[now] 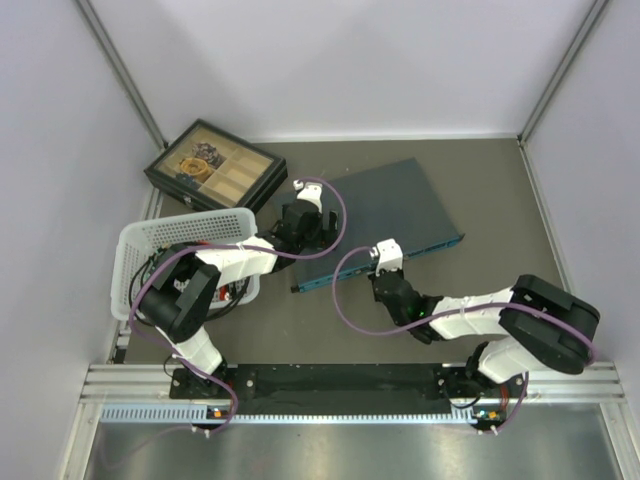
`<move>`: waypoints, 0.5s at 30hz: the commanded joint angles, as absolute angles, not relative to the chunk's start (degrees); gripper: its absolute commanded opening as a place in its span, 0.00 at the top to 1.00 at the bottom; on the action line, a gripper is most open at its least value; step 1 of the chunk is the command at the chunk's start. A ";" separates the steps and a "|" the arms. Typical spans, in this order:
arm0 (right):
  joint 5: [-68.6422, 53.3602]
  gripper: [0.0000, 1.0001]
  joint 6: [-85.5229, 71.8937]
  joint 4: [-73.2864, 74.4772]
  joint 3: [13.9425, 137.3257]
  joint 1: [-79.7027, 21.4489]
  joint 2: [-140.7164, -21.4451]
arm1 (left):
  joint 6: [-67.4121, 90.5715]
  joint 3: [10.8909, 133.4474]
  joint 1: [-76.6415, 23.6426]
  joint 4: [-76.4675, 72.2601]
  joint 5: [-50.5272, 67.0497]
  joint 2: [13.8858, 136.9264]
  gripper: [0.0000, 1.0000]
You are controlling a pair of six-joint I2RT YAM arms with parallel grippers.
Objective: Insert the plug into the switch port
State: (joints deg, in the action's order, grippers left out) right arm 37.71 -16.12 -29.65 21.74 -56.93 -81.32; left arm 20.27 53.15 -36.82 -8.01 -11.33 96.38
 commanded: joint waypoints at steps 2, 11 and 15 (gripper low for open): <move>37.27 1.00 -15.74 -31.81 25.31 -55.90 -82.79 | 22.15 53.53 -37.18 -5.36 -8.26 96.06 0.01; 36.65 1.00 -14.42 -32.87 28.03 -55.02 -85.95 | 22.24 53.44 -37.18 -5.54 -7.82 96.06 0.01; 36.30 1.00 -14.15 -33.57 28.56 -53.97 -86.13 | 22.32 53.35 -37.18 -5.62 -7.56 95.98 0.01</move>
